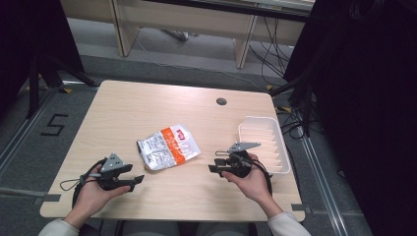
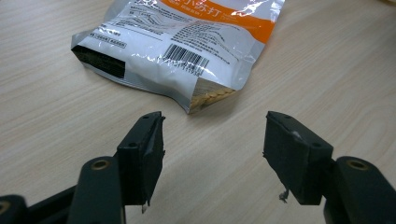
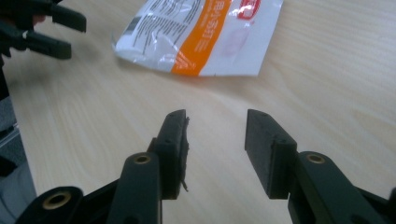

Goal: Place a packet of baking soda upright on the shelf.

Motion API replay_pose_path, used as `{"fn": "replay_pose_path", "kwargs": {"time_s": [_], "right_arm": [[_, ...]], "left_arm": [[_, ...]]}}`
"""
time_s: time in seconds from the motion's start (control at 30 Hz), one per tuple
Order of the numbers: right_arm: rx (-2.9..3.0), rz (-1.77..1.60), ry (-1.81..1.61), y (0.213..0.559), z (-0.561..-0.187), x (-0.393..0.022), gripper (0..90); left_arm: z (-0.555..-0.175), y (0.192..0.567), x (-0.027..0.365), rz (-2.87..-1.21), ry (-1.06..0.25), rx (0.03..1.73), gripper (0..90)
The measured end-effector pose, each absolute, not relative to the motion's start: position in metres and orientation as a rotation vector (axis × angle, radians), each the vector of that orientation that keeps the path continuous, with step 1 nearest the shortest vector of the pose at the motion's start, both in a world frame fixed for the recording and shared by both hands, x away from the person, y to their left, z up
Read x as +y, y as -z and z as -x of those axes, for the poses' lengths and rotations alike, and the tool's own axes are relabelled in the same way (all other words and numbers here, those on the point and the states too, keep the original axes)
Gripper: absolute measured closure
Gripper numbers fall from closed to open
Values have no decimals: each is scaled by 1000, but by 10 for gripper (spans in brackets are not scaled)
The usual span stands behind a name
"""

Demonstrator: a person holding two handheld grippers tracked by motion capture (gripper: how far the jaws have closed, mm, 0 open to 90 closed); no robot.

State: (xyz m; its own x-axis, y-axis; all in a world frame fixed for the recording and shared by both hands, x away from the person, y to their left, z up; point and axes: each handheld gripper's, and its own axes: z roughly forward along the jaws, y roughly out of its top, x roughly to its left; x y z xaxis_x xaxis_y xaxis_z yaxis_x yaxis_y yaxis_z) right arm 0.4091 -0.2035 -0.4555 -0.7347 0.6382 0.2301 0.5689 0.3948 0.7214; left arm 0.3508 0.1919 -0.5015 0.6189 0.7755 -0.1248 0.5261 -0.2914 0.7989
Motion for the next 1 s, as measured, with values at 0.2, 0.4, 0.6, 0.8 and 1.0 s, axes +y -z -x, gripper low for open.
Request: {"fn": "replay_pose_path", "kwargs": {"time_s": [0.2,0.4,0.6,0.8,1.0], "right_arm": [[2576,-1145,-1223,452,-434,-182,560],[2591,-1207,-1174,456,-456,-167,539],[2599,-1259,-1138,460,-476,-155,521],[2593,-1295,-1186,466,-489,-144,523],[2616,-1326,-1141,470,-501,-141,520]], "left_arm": [[-362,504,187,-1983,-334,1025,404],[-371,506,179,-1979,-320,1011,409],[-373,506,179,-2012,-312,991,402],[-373,504,180,-2010,-327,984,395],[-371,505,176,-1970,-309,1011,399]]}}
